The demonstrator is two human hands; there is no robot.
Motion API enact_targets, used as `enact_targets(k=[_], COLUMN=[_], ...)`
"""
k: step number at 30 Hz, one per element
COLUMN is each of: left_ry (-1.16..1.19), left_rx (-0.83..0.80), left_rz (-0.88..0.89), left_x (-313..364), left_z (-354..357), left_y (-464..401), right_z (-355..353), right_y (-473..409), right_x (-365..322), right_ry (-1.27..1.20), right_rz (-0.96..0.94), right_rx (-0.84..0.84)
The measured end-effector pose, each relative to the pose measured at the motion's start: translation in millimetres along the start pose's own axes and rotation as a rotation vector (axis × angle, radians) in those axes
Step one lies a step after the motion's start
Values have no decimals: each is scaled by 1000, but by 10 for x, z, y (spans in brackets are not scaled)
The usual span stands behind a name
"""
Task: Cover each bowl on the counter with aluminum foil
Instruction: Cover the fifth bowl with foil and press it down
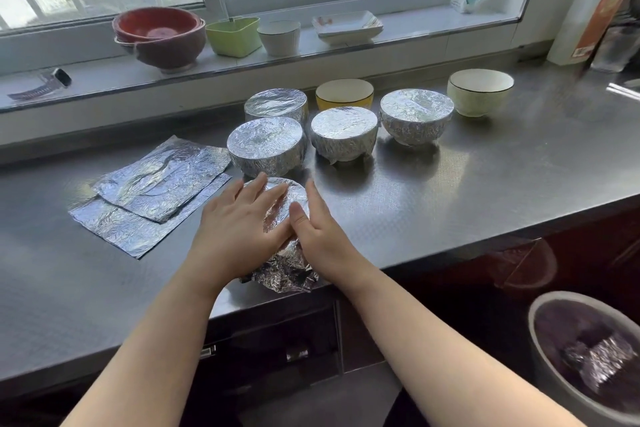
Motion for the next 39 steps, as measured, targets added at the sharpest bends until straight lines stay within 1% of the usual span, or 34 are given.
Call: enact_targets(k=[7,10,13,14,16,17,18,20,22,25,27,29,30,32,34,35,37,39], left_ry=[11,12,12,12,18,29,45,89,135,171,169,118,79,-4,-26,-22,-1,41], left_rx=[-3,-16,-29,-43,-80,-98,-112,-144,-179,-215,-238,-247,-227,-124,-28,-9,-8,-30], left_rz=[-6,-26,-68,-89,-138,-166,-193,-240,-273,-287,-263,-225,-199,-102,21,66,112,119], left_x=[-7,-9,-11,-6,24,49,76,122,133,114,90,53,33,30,73,85,85,73], left_z=[1,-5,-18,-18,-5,2,8,33,47,36,18,-20,-57,-168,-210,-190,-107,-19], left_y=[0,8,37,48,60,66,73,93,93,54,36,32,24,-26,-92,-119,-152,-170], right_z=[-28,-4,-70,-113,-259,-359,-482,-651,-627,-493,-447,-470,-495,-506,-485,-455,-376,-281], right_y=[-35,-41,-37,-39,-78,-109,-114,-95,5,89,108,115,113,138,153,164,170,143], right_x=[103,251,319,301,200,154,86,-16,-176,-240,-192,-148,-122,-122,-162,-211,-337,-390], right_ry=[-185,-253,-374,-371,-226,-141,-112,-158,-118,68,94,73,61,67,132,173,225,247], right_rz=[88,181,244,256,216,186,151,51,-14,-42,-31,-5,3,3,-33,-65,-141,-177], right_rx=[31,4,-37,-46,-16,52,140,263,256,192,178,182,189,189,190,185,171,142])
Point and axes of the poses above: each hand's wrist, its own y-axis away from the middle knuckle, its own z-axis out of the palm, x = y × z, the point moved 10 cm from there along -y, towards the middle knuckle, and after that the axes turned 11 degrees about -y, right-handed, at the moved point
